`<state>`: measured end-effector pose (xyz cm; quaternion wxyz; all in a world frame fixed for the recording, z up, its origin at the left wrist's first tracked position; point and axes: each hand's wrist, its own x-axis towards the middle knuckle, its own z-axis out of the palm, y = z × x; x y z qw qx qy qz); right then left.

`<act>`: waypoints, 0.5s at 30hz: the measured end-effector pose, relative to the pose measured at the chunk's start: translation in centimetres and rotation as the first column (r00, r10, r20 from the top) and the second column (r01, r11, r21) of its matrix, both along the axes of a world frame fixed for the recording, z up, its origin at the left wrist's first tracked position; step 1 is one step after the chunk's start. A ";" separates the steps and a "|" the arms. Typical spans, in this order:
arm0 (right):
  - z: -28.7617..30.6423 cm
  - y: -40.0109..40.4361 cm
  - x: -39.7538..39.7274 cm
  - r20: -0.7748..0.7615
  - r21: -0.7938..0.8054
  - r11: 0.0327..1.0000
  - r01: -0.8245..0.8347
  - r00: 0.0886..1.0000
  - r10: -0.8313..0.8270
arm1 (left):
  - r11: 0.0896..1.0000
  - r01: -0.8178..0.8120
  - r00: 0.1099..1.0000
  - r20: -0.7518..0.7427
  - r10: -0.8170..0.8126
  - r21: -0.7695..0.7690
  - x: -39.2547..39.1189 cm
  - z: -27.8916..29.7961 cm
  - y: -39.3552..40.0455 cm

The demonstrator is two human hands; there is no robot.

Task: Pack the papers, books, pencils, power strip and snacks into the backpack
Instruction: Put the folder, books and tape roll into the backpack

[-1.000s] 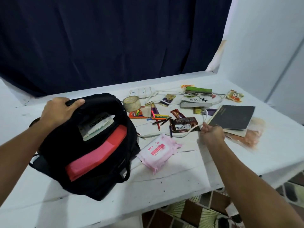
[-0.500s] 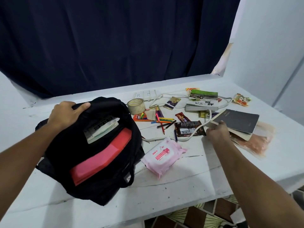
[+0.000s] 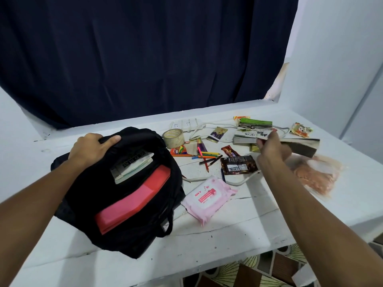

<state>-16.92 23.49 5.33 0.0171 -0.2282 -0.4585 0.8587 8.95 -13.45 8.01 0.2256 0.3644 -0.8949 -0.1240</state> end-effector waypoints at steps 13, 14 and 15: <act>4.7 -3.7 11.3 -0.377 0.090 0.823 -0.561 0.746 0.550 | 0.999 -0.040 0.995 0.093 0.037 0.034 0.7 0.2 1.6; 4.8 -3.8 12.3 -0.361 0.045 0.774 -0.632 0.712 0.602 | 0.999 -0.042 0.995 0.094 0.038 0.035 0.8 0.2 1.7; 4.7 -4.0 13.3 -0.334 0.016 0.713 -0.701 0.669 0.664 | 0.998 -0.043 0.995 0.093 0.040 0.036 0.9 0.3 1.8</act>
